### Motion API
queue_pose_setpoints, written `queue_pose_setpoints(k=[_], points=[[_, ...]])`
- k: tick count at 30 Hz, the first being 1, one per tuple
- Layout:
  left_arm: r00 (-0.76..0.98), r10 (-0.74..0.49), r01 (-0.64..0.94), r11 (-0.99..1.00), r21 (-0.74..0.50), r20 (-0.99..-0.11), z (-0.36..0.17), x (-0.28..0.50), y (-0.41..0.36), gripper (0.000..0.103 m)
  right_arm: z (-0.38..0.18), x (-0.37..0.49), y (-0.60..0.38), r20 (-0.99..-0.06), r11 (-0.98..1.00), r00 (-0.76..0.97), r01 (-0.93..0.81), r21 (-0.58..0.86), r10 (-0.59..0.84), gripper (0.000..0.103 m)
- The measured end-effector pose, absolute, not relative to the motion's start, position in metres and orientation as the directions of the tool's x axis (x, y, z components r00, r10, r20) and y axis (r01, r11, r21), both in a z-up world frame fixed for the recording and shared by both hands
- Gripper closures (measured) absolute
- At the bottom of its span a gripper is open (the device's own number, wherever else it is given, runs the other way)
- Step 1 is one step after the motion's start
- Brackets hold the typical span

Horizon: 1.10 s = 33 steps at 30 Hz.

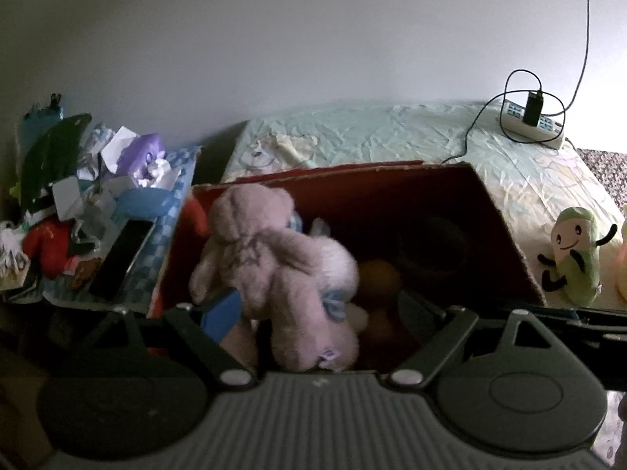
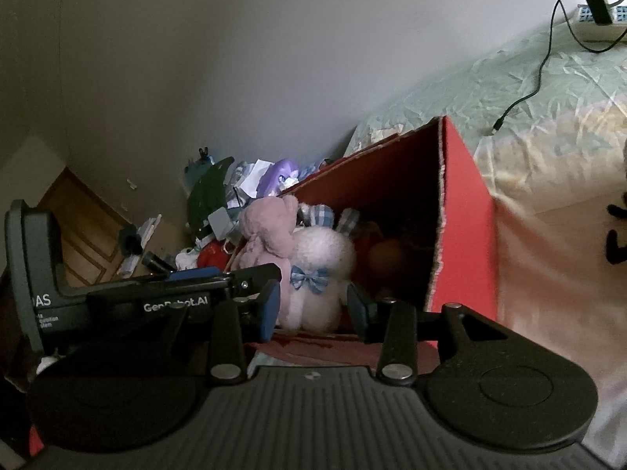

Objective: Organize objects
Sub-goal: 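Lower the pink bear into the box beside the bunnies and open the right gripper, then withdraw the right gripper from the box toward the yellow tiger plush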

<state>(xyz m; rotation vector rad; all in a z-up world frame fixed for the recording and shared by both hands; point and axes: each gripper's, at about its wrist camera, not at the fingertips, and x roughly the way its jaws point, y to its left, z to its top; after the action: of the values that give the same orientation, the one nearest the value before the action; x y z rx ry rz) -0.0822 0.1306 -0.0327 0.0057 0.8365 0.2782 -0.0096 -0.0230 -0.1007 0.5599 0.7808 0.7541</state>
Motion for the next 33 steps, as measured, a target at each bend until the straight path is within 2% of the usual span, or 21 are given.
queue_pose_setpoints(k=[13,33], points=[[0.645,0.251,-0.195,0.967,0.163,-0.722,-0.024,-0.064,0.088,0.011,-0.103,-0.012,-0.061,-0.401,0.612,0.517,-0.343,0.712,0.756,0.061],[0.672,0.220,-0.105,0.974,0.203,-0.708,-0.014,-0.026,0.012,0.011,-0.119,-0.012,-0.129,-0.434,0.650,0.580,-0.231,0.724,0.690,0.060]])
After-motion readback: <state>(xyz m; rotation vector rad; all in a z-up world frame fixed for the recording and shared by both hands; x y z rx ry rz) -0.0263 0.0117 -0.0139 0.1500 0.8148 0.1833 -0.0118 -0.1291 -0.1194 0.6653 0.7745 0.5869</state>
